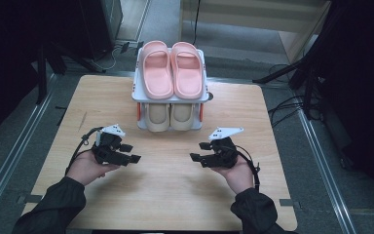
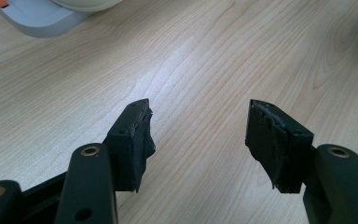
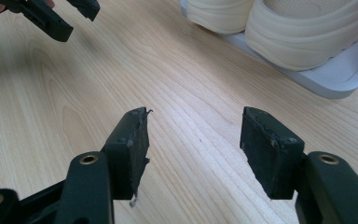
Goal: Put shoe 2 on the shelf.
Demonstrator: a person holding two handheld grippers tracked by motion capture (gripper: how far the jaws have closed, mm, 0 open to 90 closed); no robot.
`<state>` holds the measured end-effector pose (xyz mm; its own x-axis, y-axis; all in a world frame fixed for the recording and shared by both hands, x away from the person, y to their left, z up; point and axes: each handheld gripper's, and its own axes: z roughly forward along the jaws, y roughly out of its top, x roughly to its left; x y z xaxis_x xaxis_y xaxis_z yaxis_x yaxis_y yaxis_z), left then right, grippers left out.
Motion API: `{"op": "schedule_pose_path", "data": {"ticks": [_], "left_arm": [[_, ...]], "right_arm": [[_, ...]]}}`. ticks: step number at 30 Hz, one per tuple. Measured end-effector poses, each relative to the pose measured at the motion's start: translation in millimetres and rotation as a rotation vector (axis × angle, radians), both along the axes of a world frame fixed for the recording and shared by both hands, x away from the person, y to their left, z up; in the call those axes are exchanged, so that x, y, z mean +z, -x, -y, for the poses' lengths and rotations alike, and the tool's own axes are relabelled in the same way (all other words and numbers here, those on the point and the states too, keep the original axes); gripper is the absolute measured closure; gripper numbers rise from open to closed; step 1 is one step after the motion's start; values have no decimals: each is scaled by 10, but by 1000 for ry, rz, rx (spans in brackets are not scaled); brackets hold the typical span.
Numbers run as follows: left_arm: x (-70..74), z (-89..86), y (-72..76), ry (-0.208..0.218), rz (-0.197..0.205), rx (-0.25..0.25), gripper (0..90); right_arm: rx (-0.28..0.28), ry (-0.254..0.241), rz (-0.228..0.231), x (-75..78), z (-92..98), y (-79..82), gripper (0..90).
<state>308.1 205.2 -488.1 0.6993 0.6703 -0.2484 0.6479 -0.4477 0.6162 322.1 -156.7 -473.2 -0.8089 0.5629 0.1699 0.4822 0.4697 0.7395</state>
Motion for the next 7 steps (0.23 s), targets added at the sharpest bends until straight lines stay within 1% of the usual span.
{"op": "schedule_pose_path", "data": {"ticks": [3, 7], "left_arm": [[-5, 4, -2, 3, -7, -3, 389], [-9, 21, -4, -10, -16, -2, 365]], "right_arm": [[2, 2, 1, -2, -2, -2, 412], [-4, 2, -9, -6, 4, -7, 385]]}}
